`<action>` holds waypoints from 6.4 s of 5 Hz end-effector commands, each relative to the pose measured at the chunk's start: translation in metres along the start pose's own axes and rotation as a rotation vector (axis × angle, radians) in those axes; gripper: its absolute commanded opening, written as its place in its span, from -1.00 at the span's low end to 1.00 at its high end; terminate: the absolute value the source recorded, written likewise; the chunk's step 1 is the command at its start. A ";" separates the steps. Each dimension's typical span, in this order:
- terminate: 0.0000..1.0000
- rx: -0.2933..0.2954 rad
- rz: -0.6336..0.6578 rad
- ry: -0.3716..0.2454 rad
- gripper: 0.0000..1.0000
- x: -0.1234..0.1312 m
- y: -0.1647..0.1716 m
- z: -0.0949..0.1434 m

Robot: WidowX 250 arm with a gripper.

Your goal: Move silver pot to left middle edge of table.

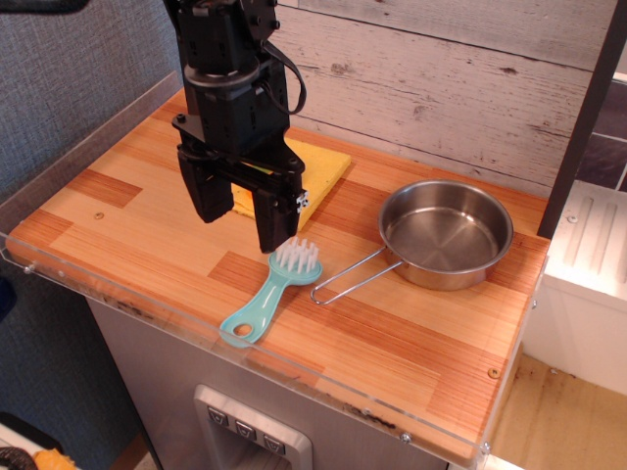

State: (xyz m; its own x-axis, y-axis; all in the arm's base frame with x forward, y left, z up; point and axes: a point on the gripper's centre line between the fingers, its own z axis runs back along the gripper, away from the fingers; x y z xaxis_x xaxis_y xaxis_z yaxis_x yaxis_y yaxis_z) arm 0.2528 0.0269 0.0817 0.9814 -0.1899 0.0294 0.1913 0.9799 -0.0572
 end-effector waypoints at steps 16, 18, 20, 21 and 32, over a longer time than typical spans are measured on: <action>-1.00 -0.110 0.080 -0.242 -1.00 0.090 -0.046 -0.009; -1.00 -0.058 0.109 -0.232 -1.00 0.036 0.020 0.041; -1.00 0.016 0.299 -0.197 -1.00 -0.005 0.110 0.029; -1.00 0.076 0.365 -0.229 -1.00 -0.011 0.156 0.027; -1.00 0.184 0.405 -0.199 1.00 0.007 0.216 -0.019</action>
State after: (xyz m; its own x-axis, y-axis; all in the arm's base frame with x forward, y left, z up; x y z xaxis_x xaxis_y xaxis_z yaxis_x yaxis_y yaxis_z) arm 0.3021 0.2320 0.0205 0.9623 0.2120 0.1706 -0.2219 0.9742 0.0410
